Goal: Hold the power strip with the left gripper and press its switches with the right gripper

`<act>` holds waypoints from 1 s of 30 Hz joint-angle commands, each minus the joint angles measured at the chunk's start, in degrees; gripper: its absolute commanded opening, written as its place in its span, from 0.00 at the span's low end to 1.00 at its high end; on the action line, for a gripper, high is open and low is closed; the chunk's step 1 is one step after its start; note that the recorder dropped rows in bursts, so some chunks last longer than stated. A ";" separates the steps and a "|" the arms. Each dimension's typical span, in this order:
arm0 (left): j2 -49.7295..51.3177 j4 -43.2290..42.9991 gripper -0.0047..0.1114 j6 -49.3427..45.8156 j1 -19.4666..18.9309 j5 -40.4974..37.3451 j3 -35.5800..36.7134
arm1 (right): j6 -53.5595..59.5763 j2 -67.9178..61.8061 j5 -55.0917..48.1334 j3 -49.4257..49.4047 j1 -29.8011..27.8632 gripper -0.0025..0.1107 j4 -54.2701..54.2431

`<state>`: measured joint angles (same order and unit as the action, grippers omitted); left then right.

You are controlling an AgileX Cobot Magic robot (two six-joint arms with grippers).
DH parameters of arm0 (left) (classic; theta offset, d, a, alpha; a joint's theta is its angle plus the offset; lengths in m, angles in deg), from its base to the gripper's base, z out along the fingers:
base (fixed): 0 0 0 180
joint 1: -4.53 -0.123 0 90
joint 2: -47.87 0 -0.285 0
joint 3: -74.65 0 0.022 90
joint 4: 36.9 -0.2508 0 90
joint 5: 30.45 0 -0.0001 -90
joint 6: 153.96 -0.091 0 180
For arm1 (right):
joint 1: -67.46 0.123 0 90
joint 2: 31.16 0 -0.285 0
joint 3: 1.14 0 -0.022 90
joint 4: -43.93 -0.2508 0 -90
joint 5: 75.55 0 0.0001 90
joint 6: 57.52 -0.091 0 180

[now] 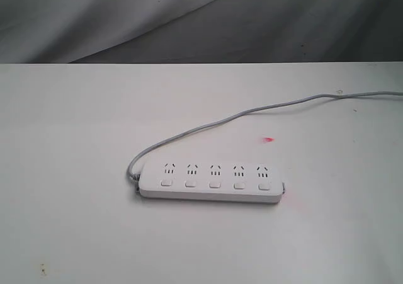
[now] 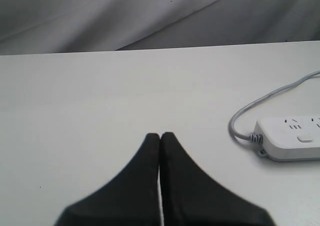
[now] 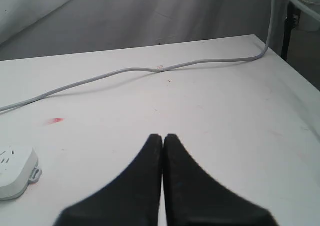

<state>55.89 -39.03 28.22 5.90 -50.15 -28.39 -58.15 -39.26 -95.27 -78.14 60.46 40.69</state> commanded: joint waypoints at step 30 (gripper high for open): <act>-0.24 2.13 0.05 -5.82 4.54 -2.74 -5.87 | 0.09 0.31 0.12 -0.22 0.17 0.02 0.47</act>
<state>55.89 -38.17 24.24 10.22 -52.30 -30.15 -58.15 -39.26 -95.27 -78.14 60.46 40.69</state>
